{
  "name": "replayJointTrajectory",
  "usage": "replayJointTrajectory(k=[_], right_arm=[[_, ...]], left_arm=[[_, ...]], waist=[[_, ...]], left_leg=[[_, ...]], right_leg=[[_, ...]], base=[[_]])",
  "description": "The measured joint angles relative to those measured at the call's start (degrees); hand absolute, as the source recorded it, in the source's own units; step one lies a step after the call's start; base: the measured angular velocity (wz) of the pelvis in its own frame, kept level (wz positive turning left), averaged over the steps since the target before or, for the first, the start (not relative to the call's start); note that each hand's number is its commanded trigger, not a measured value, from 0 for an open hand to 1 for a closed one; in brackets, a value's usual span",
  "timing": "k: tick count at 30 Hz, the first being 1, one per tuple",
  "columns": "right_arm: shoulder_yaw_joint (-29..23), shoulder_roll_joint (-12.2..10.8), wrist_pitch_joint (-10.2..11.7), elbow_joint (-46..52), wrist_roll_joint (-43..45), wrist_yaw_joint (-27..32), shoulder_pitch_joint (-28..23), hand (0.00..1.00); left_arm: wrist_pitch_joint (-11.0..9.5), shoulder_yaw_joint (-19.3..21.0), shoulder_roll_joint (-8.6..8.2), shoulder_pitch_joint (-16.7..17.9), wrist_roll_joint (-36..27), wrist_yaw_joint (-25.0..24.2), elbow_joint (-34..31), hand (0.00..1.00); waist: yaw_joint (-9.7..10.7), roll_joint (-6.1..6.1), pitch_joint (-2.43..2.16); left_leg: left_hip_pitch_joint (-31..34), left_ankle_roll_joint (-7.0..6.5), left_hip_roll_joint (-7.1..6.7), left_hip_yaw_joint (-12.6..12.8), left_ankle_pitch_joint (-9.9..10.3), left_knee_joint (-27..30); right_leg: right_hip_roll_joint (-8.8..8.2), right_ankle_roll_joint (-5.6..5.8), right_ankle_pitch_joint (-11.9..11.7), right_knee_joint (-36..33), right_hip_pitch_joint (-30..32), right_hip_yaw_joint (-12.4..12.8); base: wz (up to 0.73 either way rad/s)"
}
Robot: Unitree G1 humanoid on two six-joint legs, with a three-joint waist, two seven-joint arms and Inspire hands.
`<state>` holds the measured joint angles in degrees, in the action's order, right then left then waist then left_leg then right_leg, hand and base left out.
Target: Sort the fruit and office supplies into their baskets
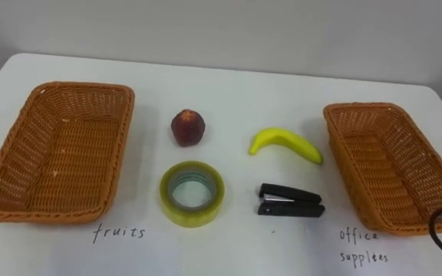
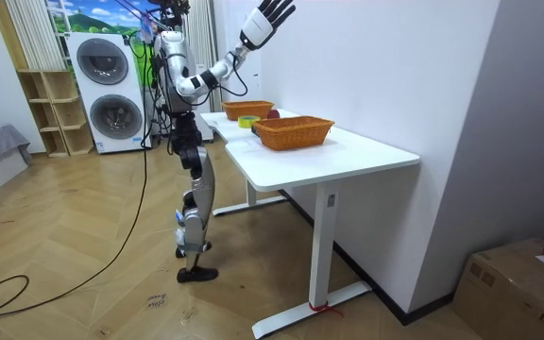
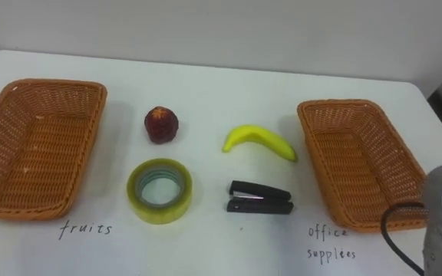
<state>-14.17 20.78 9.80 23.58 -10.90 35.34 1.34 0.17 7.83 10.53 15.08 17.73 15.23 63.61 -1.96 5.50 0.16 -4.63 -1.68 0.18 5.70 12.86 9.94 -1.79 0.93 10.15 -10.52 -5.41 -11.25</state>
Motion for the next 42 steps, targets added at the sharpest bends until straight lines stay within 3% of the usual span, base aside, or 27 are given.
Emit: replayJointTrajectory(k=[3,8,14,29,42], right_arm=[[2.3,0.1,-0.1,-0.4,0.3,-2.2,0.0,0.0],[6.0,0.1,-2.4,-1.2,2.0,-7.8,0.0,0.0],[6.5,0.2,-3.7,-2.9,2.6,-13.4,0.0,0.0],[9.0,0.1,-4.3,-6.4,8.3,-23.1,-0.2,0.0],[9.3,0.2,-4.4,-7.1,11.4,-27.7,-0.2,0.0]], left_arm=[[0.1,0.0,0.02,0.0,0.0,0.0,-0.3,0.0],[0.8,-0.2,0.01,-0.7,0.0,-1.5,-0.3,0.0],[1.3,-0.1,-0.05,-0.2,0.0,-2.4,-2.0,0.0],[1.2,-0.4,0.01,-0.7,0.0,-2.2,-3.4,0.0],[1.1,-0.4,0.04,-0.6,0.0,-2.2,-3.4,0.0]], waist=[[-0.1,0.17,-0.1],[-0.1,0.47,0.02],[-0.1,1.12,0.11],[-0.1,0.6,0.14],[0.0,0.57,-0.16]], left_leg=[[-0.2,-0.02,0.0,0.0,-0.1,0.2],[-0.2,-0.09,-0.02,-0.1,-0.1,0.6],[0.0,-0.09,-0.01,-0.3,-0.1,0.4],[0.0,-0.09,-0.01,-0.3,-0.1,0.4],[0.0,-0.09,-0.04,-0.4,-0.1,0.4]], right_leg=[[-0.04,0.0,0.0,0.0,-0.2,0.0],[-0.17,0.0,0.0,0.1,-0.4,0.0],[-0.14,-0.05,0.0,0.7,-0.6,0.0],[-0.13,-0.05,0.0,0.8,-0.5,0.0],[-0.13,-0.05,0.0,0.8,-0.6,0.0]], base=[[0.0],[0.0],[0.0],[0.0],[0.0]])
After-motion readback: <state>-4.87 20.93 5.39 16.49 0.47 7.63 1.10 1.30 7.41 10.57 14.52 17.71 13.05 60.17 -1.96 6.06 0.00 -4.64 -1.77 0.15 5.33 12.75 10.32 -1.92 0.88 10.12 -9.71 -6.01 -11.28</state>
